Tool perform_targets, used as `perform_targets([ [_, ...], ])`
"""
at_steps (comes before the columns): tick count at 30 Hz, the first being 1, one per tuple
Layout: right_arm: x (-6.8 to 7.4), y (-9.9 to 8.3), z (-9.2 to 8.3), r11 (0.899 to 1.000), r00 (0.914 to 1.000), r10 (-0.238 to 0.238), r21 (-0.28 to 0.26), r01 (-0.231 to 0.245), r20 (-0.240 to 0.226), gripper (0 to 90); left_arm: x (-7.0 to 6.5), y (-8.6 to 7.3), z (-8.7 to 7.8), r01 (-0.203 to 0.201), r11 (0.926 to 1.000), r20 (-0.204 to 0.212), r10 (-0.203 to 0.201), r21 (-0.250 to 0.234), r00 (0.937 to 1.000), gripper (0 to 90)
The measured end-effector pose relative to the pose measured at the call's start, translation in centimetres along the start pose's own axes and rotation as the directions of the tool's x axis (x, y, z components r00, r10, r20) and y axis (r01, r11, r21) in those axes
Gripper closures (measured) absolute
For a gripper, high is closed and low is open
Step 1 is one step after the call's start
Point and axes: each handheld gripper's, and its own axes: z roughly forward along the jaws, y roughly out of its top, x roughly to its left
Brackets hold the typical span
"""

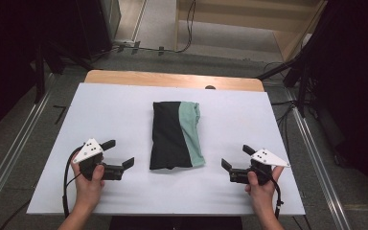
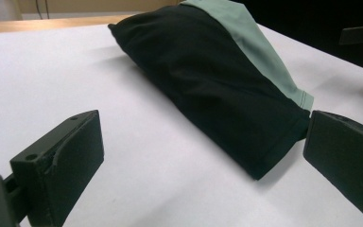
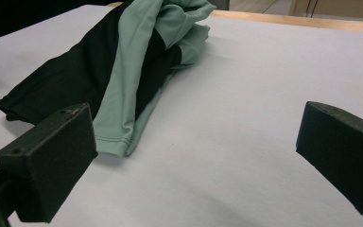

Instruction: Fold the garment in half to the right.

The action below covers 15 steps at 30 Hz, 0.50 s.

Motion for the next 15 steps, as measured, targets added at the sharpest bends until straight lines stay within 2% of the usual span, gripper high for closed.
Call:
perform_targets([
  [8, -1.3, -0.3, -1.4, 1.000, 0.9997, 0.007, -0.015, -0.007, 0.022, 0.0, 0.5, -1.0, -1.5, 0.008, 0.9998, -0.016, -0.008, 0.021, 0.9998, 0.0],
  [15, -2.4, -0.8, -2.3, 1.000, 0.9989, 0.019, -0.015, -0.019, 0.042, 0.0, 1.1, -1.6, -3.1, 0.017, 0.9998, -0.037, -0.017, 0.013, 0.9992, 0.0],
])
